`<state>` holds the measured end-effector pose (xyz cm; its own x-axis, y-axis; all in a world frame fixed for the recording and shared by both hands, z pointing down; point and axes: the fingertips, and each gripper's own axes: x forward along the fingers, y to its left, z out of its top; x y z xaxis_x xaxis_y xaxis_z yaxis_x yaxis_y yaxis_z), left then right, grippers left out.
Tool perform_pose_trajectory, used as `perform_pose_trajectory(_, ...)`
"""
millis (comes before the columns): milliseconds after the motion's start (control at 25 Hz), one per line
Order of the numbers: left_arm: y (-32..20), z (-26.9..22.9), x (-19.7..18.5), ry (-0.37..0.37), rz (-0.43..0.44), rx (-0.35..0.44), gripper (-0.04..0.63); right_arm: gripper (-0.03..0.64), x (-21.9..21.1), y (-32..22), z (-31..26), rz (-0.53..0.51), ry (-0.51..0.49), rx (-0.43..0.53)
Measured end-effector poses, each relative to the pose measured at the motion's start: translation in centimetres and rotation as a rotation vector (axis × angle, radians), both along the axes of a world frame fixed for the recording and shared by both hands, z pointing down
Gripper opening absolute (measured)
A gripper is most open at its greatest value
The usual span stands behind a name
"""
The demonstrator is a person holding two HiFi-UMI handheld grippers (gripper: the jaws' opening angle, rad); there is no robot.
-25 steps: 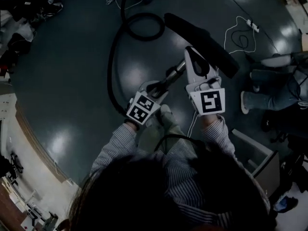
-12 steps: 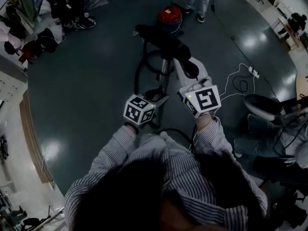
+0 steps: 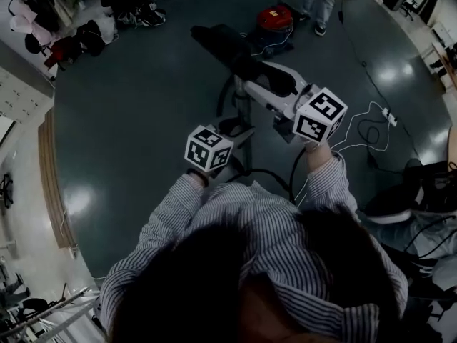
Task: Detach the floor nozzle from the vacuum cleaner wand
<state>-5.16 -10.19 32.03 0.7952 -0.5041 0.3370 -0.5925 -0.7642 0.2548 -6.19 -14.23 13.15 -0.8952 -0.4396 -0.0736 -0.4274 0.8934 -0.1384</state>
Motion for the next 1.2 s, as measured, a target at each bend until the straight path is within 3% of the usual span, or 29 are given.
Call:
perform_pose_trajectory(200, 1.8, 0.2, 0.6, -0.068, 0.065, 0.067, 0.179, 0.225, -0.6, 0.6, -2.9, -0.115, -0.170, -0.105)
perform_pose_trajectory(360, 3.4, 2.0, 1.2, -0.114, 0.109, 0.074, 0.178, 0.195, 0.0, 1.3, -2.2, -0.126, -0.132, -0.097)
perform_pose_trajectory(600, 4.3, 2.8, 2.2, -0.108, 0.159, 0.041, 0.178, 0.175, 0.5, 1.8, -1.1, -0.135, -0.099, -0.110)
perform_pose_trajectory(880, 4.8, 3.6, 3.6, -0.089, 0.194, 0.016, 0.178, 0.173, 0.2, 2.9, -0.1, -0.093, 0.129, 0.053)
perform_pose_trajectory(1040, 5.0, 3.5, 3.6, -0.079, 0.199, 0.025, 0.176, 0.170, 0.6, 3.2, -0.2, -0.105, 0.104, 0.027)
perform_pose_trajectory(1200, 5.1, 2.5, 3.7, -0.041, 0.212, 0.055, 0.175, 0.169, 1.4, 3.0, -1.2, -0.134, 0.000, -0.053)
